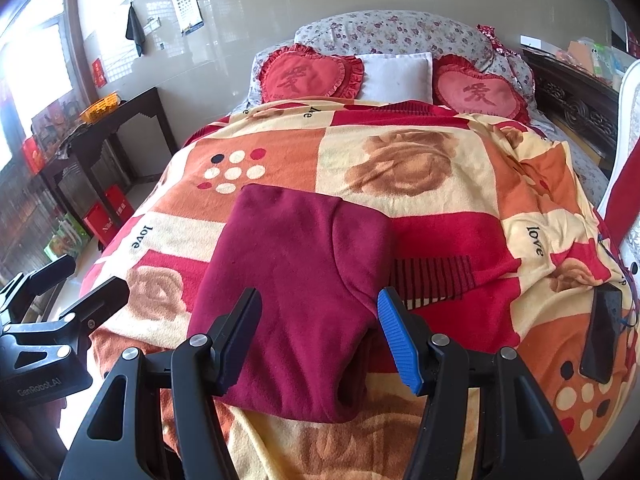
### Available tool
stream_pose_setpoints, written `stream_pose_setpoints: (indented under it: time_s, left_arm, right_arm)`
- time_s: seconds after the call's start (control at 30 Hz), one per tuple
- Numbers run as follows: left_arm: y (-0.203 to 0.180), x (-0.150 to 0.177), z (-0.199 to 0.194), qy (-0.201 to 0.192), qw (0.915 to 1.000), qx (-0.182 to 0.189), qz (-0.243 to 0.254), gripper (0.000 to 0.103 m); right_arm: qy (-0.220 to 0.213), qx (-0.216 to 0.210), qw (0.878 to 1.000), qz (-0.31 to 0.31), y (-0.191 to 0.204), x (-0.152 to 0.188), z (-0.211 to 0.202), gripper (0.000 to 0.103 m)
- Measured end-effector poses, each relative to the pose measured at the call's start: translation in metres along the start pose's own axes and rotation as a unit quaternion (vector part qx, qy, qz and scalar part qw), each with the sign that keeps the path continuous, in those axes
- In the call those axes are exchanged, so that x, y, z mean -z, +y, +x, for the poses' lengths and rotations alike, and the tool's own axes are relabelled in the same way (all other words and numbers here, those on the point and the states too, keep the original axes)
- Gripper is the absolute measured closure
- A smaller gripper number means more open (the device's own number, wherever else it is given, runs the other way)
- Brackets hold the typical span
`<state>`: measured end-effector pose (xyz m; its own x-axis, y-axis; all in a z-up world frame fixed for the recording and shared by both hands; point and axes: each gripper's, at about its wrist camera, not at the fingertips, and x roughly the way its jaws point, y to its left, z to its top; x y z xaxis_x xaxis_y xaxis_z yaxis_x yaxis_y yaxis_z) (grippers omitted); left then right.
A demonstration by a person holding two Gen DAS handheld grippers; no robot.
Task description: Fold small clothes
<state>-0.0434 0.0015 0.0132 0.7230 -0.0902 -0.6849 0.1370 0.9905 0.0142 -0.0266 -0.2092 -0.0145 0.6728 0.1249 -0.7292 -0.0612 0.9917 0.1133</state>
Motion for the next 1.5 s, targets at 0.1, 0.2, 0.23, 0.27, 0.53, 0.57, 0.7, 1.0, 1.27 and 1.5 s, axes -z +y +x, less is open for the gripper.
stream_pose_setpoints:
  time_s: [0.1, 0.2, 0.23, 0.27, 0.53, 0.57, 0.7, 1.0, 1.27, 1.5]
  left_arm:
    - [-0.001, 0.001, 0.001, 0.001, 1.0000, 0.001, 0.000, 0.000]
    - [-0.001, 0.001, 0.002, 0.001, 1.0000, 0.001, -0.002, 0.000]
    - [-0.001, 0.001, 0.002, 0.002, 1.0000, 0.002, -0.003, 0.000]
    - [-0.002, 0.002, 0.003, 0.003, 1.0000, 0.003, -0.004, 0.000]
    - [-0.008, 0.003, 0.011, 0.011, 0.9999, 0.005, -0.003, 0.000]
    - [-0.008, 0.003, 0.011, 0.012, 0.9999, 0.006, -0.004, 0.000]
    - [-0.009, 0.002, 0.013, 0.015, 0.9998, 0.007, -0.007, 0.000]
    - [-0.013, -0.003, 0.013, 0.012, 0.9998, 0.011, -0.008, 0.000]
    - [-0.015, -0.003, 0.014, 0.013, 0.9998, 0.012, -0.009, 0.000]
    - [-0.015, -0.003, 0.015, 0.014, 0.9998, 0.013, -0.009, 0.000]
  right_arm:
    - [0.003, 0.001, 1.000, 0.001, 0.000, 0.000, 0.002, 0.062]
    - [0.004, 0.002, 1.000, 0.002, -0.002, 0.000, 0.003, 0.062]
    - [0.004, 0.002, 1.000, 0.003, -0.003, 0.000, 0.004, 0.062]
    - [0.005, 0.002, 1.000, 0.003, -0.003, 0.000, 0.004, 0.062]
    - [0.012, 0.004, 1.000, 0.009, -0.008, 0.000, 0.011, 0.062]
    - [0.013, 0.004, 1.000, 0.009, -0.009, -0.001, 0.012, 0.062]
    - [0.013, 0.004, 1.000, 0.008, -0.009, -0.001, 0.012, 0.062]
    - [0.013, 0.004, 1.000, 0.009, -0.009, -0.001, 0.013, 0.062]
    - [0.014, 0.003, 1.000, 0.008, -0.010, -0.002, 0.012, 0.062]
    - [0.018, 0.003, 1.000, 0.012, -0.010, -0.002, 0.019, 0.062]
